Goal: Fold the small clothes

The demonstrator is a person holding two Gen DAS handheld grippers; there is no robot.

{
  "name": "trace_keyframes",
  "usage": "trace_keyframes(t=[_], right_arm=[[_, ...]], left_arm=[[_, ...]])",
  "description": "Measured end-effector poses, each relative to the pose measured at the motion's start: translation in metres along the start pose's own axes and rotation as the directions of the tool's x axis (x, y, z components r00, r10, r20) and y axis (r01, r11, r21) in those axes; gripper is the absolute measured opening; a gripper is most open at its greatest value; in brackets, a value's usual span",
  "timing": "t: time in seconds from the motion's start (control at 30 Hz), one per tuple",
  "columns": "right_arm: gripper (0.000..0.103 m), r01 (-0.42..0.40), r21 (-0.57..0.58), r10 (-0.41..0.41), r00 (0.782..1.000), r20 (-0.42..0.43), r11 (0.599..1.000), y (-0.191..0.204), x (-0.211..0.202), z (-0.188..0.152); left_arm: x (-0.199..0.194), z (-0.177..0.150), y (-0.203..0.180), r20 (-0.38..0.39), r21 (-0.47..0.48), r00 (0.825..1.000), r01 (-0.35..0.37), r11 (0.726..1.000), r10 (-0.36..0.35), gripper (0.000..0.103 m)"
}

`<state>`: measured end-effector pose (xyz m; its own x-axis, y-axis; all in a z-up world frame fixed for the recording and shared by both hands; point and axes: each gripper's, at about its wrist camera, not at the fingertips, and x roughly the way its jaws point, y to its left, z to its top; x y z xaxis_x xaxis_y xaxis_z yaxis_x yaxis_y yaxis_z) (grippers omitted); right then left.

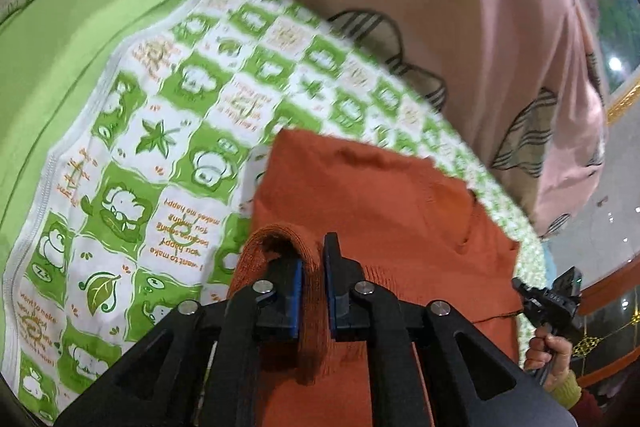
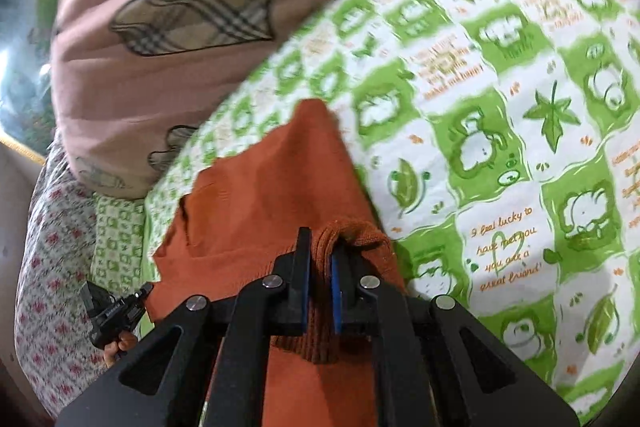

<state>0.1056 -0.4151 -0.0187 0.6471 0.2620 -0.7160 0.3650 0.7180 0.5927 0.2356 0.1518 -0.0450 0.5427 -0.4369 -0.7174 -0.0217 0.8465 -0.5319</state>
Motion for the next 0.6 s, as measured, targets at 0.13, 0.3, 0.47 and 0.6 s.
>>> trace_keyframes(t=[0.13, 0.3, 0.47, 0.6], right_arm=[[0.015, 0.005, 0.013, -0.005, 1.0, -0.003, 1.0, 0.001, -0.008, 0.0], [0.03, 0.112, -0.057, -0.105, 0.989, 0.109, 0.992, 0.022, -0.051, -0.019], [0.03, 0.038, -0.37, -0.069, 0.995, -0.07, 0.928, 0.084, -0.027, -0.074], [0.03, -0.033, -0.517, -0.112, 0.963, -0.247, 0.855, 0.109, 0.028, -0.108]], left_arm=[[-0.012, -0.007, -0.003, -0.006, 0.005, 1.0, 0.023, 1.0, -0.023, 0.036], [-0.043, -0.044, -0.03, -0.043, 0.079, 0.996, 0.081, 0.994, -0.077, 0.042], [-0.003, -0.092, -0.077, -0.225, 0.164, 0.968, 0.153, 0.974, -0.114, 0.05], [0.029, -0.096, -0.102, -0.256, 0.254, 0.965, 0.117, 0.96, -0.049, 0.05]])
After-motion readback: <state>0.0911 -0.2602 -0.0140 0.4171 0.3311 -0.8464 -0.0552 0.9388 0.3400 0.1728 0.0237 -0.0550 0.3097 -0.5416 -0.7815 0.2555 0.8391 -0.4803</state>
